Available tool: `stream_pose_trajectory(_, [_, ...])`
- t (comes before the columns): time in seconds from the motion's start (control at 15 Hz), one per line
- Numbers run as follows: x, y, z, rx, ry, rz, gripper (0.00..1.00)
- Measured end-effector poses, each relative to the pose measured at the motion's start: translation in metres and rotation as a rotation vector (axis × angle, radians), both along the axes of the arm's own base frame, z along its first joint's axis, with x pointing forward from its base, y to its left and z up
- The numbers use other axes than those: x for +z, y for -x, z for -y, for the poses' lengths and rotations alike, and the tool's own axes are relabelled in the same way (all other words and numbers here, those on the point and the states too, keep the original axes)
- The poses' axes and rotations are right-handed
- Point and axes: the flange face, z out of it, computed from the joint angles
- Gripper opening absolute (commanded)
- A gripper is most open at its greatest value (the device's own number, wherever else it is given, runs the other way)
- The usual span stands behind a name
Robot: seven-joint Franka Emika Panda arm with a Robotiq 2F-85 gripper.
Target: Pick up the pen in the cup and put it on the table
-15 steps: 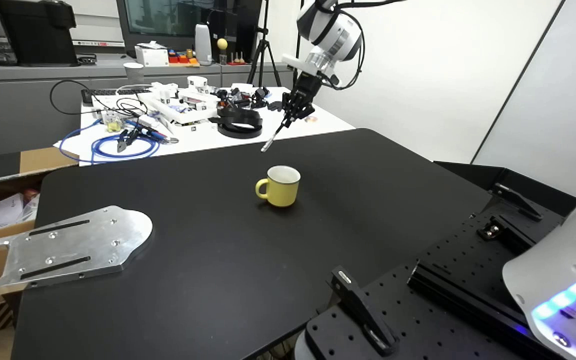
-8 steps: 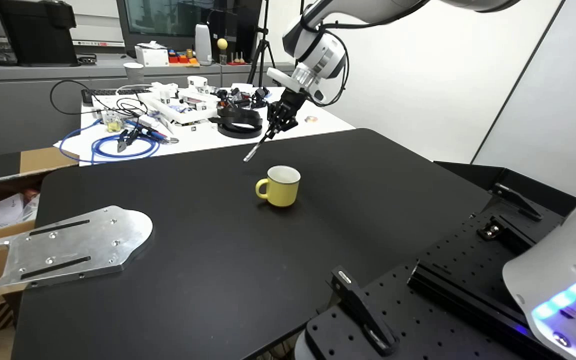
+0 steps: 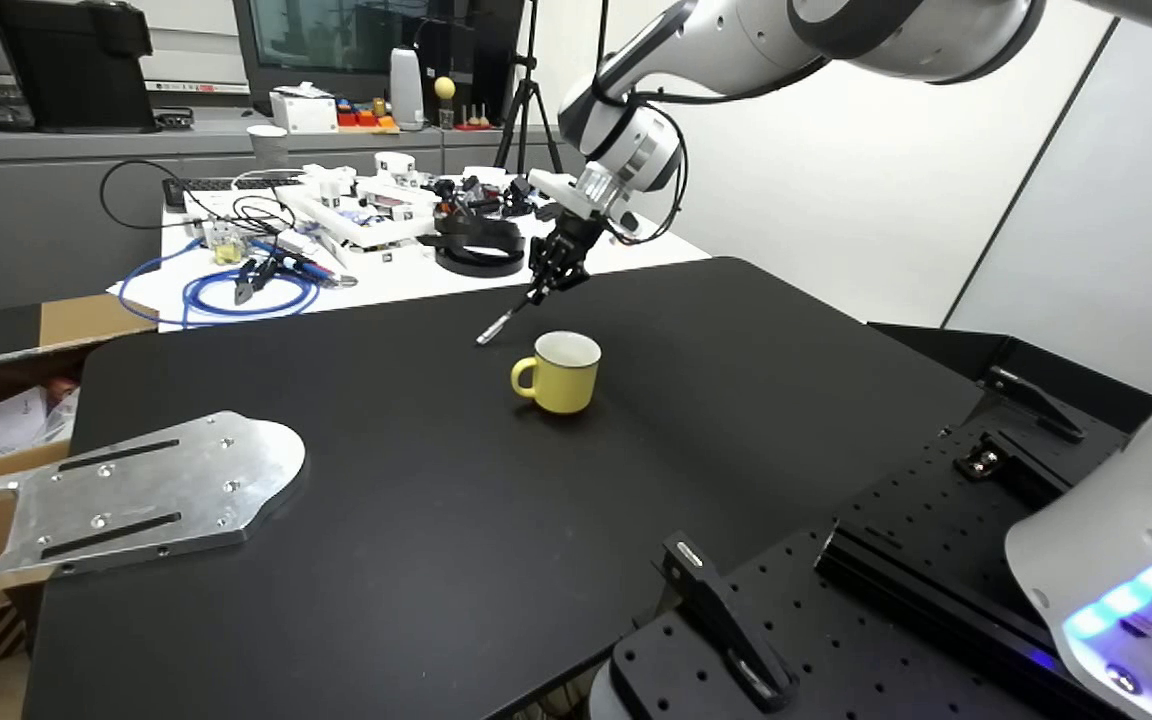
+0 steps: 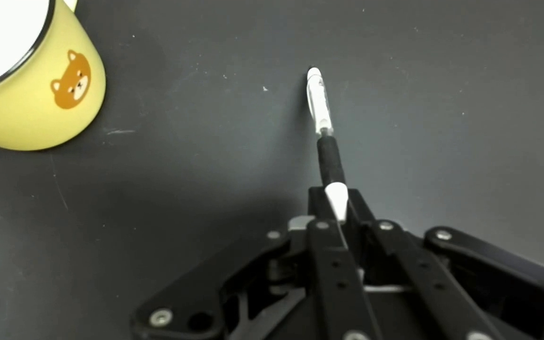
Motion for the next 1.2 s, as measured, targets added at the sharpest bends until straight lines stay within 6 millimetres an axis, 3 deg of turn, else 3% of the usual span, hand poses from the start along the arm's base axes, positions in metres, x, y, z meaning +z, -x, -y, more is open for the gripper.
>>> stream_pose_trajectory(0.2, [-0.008,-0.001,0.002,-0.009,0.004,-0.001,0.03])
stream_pose_trajectory(0.27, [-0.011,-0.001,0.003,-0.01,0.005,0.0,0.37])
stream_pose_trajectory(0.4, [-0.013,-0.002,0.004,-0.014,0.012,0.0,0.43])
stream_pose_trajectory(0.67, [-0.01,-0.007,0.007,-0.027,0.024,0.003,0.71])
stream_pose_trajectory(0.93, [0.006,-0.016,0.009,-0.052,0.037,0.0,0.96])
stream_pose_trajectory(1.2, [0.032,-0.028,0.01,-0.065,0.04,0.028,1.0])
